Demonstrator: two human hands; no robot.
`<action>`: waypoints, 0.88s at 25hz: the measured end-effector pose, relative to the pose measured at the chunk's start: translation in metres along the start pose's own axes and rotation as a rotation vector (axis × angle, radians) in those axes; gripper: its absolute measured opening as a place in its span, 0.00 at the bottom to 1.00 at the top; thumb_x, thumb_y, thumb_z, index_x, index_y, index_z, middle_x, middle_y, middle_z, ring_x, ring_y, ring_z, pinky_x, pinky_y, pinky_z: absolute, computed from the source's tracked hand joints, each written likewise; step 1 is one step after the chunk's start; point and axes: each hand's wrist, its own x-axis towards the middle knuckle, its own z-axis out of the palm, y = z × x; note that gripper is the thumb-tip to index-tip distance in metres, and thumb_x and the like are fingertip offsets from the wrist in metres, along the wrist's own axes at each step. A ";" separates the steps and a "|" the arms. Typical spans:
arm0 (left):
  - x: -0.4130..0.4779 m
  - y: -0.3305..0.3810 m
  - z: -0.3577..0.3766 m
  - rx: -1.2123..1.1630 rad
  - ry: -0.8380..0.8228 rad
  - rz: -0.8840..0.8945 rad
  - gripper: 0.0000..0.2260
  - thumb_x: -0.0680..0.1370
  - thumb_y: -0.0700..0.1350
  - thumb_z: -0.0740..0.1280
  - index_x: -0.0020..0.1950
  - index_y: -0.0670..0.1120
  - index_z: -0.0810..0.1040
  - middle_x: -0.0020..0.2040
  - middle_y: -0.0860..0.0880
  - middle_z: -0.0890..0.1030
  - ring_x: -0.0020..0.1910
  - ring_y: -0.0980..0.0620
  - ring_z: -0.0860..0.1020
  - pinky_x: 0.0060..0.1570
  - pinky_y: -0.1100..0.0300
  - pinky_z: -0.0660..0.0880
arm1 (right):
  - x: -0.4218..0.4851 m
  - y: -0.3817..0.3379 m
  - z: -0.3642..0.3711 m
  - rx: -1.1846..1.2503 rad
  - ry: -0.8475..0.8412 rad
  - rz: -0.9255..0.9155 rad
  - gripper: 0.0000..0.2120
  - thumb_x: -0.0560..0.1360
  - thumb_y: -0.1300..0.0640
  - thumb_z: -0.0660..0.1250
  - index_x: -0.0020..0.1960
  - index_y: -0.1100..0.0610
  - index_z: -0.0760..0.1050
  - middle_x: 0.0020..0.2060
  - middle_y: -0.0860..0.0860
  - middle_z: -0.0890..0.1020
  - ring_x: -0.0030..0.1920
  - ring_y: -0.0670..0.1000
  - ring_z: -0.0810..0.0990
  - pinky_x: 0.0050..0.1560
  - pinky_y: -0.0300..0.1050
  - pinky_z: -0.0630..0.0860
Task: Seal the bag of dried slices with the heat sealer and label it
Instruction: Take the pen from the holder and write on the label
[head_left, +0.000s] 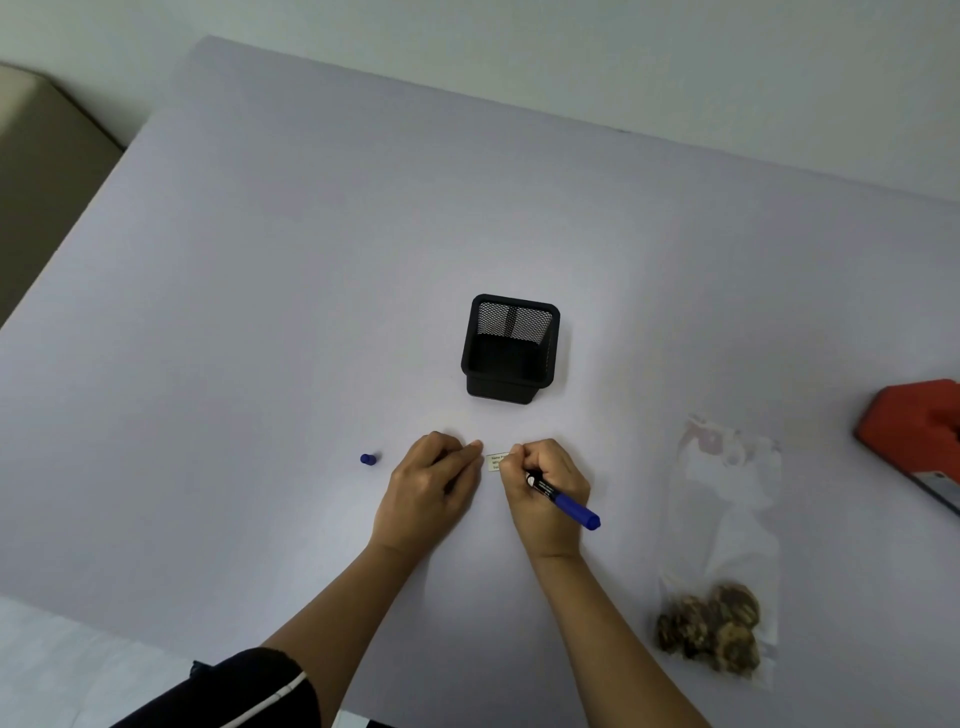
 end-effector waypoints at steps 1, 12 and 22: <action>0.000 0.000 0.000 0.001 0.000 -0.001 0.10 0.76 0.45 0.66 0.50 0.40 0.84 0.40 0.45 0.79 0.38 0.53 0.75 0.40 0.67 0.73 | 0.000 0.000 0.000 0.000 -0.002 -0.006 0.15 0.72 0.58 0.63 0.30 0.64 0.68 0.26 0.57 0.74 0.31 0.53 0.71 0.32 0.32 0.71; 0.000 0.001 0.000 -0.014 0.018 -0.005 0.10 0.76 0.44 0.67 0.50 0.39 0.84 0.39 0.45 0.79 0.37 0.53 0.75 0.40 0.67 0.72 | -0.001 0.001 0.001 -0.005 0.011 0.028 0.15 0.72 0.57 0.62 0.30 0.65 0.69 0.25 0.57 0.74 0.31 0.53 0.72 0.31 0.31 0.71; -0.001 0.000 0.001 -0.009 0.003 -0.015 0.09 0.75 0.43 0.68 0.50 0.40 0.84 0.40 0.45 0.79 0.38 0.53 0.75 0.40 0.66 0.73 | -0.001 0.001 0.000 -0.045 0.000 -0.026 0.15 0.72 0.58 0.63 0.29 0.64 0.68 0.24 0.56 0.74 0.30 0.53 0.71 0.30 0.32 0.70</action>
